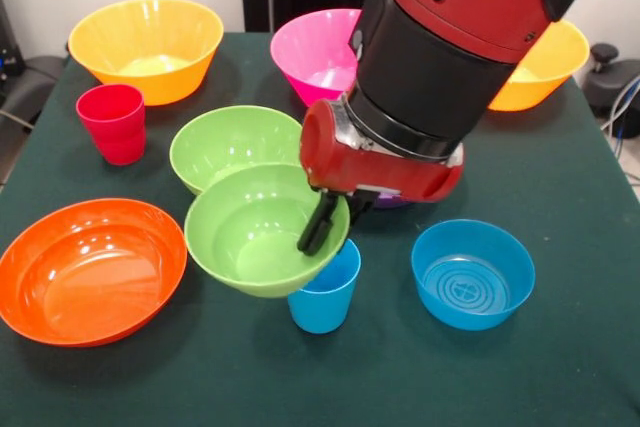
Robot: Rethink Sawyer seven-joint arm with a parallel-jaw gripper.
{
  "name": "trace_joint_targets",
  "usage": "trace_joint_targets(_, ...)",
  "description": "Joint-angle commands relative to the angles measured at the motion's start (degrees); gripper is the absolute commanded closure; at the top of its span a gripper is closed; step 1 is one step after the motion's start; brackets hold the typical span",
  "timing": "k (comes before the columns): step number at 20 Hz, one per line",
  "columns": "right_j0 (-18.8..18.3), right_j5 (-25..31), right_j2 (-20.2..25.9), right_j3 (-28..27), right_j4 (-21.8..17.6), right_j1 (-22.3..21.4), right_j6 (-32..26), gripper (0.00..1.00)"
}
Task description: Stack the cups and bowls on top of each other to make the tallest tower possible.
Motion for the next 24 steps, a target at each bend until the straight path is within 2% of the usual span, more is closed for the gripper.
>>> trace_joint_targets(1, 0.18, -2.86, 8.17, 10.64, -5.83, -3.33, -13.92, 1.0)
trace_joint_targets(11, 0.97, -2.85, 9.46, 12.18, -6.99, -3.89, -8.92, 1.0)
trace_joint_targets(24, 3.11, -8.5, 9.68, 20.4, -7.94, -7.2, -2.45, 1.0)
